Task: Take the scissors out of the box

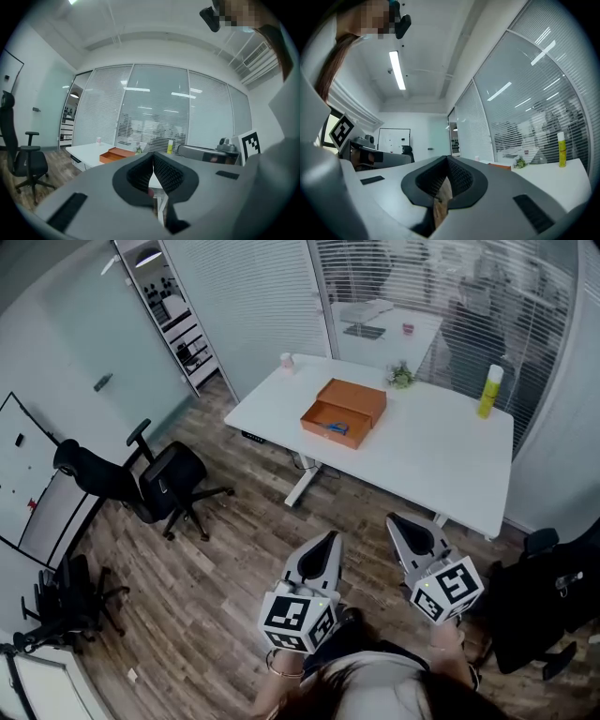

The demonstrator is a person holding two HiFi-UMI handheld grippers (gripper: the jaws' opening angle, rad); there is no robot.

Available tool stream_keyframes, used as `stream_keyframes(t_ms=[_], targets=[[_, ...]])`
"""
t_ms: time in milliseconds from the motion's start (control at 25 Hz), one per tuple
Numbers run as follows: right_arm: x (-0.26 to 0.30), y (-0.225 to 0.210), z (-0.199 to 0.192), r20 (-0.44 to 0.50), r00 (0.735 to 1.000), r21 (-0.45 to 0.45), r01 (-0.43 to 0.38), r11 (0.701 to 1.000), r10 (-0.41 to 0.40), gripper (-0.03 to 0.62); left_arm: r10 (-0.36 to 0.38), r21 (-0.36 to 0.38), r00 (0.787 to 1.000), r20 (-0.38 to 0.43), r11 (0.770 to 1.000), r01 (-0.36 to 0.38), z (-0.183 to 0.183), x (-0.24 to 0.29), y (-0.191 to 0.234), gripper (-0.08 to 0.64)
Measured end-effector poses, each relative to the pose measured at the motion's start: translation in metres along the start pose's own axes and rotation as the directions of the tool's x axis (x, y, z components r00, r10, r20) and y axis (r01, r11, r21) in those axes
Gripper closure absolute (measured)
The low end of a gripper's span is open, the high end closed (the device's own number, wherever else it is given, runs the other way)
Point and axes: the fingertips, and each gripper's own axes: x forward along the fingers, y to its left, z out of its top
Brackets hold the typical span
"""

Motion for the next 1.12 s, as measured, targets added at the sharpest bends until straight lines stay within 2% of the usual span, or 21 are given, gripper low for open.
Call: stream_keyframes(t_ms=[400,720,1120], targets=[[0.051,-0.023,0.007,0.071,0.997,-0.023,0.03,0.999,-0.028,0.565,-0.019,-0.007,1.0,-0.001,1.0,0.019,0.005,0.04,0.045,0.54],[0.08,-0.042,0.01,0.081,0.992,-0.055,0.098,0.994,-0.093,0.565,-0.056,-0.005,0.998,-0.001,0.998,0.056,0.011,0.065,0.07,0.54],[0.101,-0.045,0.003,0.068,0.991,-0.073,0.12,0.99,-0.116,0.565,-0.073,-0.026,0.997,-0.005,0.997,0.073,0.008,0.078,0.092,0.54]])
